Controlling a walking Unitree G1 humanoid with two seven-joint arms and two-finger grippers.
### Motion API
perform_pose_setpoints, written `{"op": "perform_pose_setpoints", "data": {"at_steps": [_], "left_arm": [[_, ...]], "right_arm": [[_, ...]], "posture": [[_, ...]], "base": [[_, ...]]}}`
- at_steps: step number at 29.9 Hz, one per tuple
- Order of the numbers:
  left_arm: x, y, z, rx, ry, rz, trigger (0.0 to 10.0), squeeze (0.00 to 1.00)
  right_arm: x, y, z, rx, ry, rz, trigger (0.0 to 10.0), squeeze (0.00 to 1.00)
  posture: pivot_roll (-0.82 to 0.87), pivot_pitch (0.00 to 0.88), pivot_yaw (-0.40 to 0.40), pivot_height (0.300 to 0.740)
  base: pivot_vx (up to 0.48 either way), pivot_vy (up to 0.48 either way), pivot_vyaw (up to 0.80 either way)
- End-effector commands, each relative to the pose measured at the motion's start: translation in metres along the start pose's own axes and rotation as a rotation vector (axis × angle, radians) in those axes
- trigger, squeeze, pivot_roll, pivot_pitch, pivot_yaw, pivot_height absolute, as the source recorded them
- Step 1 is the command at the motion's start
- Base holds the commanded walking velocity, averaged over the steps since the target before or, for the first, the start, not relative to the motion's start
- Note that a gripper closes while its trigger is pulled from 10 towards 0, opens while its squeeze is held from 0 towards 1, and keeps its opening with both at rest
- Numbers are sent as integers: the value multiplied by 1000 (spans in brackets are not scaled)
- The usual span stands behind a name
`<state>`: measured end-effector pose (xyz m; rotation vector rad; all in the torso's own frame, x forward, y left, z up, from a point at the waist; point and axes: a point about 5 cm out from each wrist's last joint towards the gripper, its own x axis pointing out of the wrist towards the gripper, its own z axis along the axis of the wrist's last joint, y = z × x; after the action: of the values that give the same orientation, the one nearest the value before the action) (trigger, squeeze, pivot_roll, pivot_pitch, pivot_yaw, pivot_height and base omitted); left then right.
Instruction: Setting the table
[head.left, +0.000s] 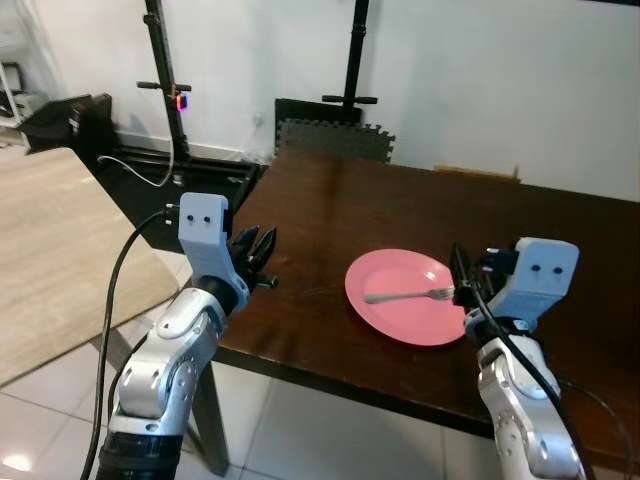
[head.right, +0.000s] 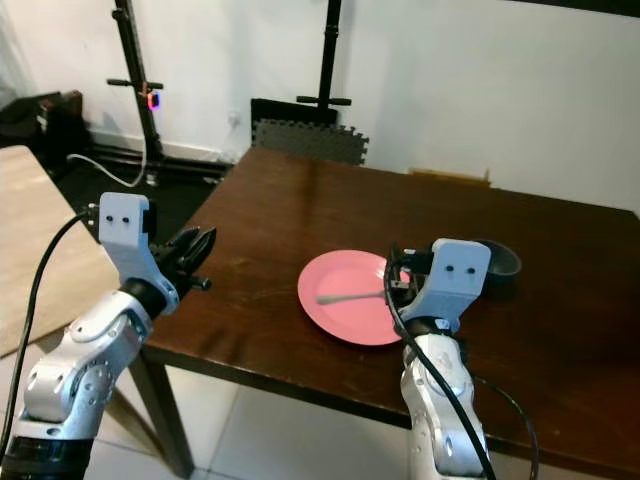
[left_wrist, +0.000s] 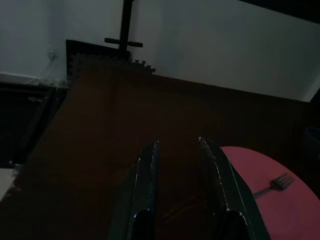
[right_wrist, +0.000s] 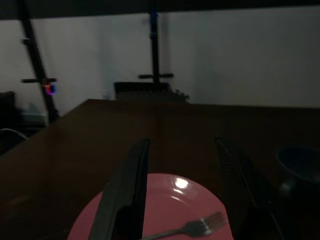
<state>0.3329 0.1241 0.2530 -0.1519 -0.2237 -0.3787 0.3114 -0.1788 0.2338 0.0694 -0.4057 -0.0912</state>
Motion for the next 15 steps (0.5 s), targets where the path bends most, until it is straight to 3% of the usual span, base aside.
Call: {"op": "perform_pose_setpoints", "data": {"at_steps": [1, 9, 13, 15], "left_arm": [[-1, -2, -4, 1, 11, -3, 10000, 0], [-1, -2, -4, -2, 10, -3, 10000, 0], [0, -2, -4, -3, 10, -3, 10000, 0], [0, -2, -4, -8, 10, 0, 10000, 0]], "right_arm": [[-2, -5, -3, -8, 15, -18, 10000, 0], [-2, -5, -3, -9, 15, -18, 10000, 0], [-2, -5, -3, -9, 15, -18, 10000, 0], [-2, -5, -3, -10, 15, -18, 10000, 0]], "posture": [[44, 79, -34, 740], [44, 79, -34, 740], [44, 79, -34, 740], [42, 78, -34, 740]], "base": [[0, -461, 0], [0, -436, 0], [0, -335, 0], [0, 0, 0]]}}
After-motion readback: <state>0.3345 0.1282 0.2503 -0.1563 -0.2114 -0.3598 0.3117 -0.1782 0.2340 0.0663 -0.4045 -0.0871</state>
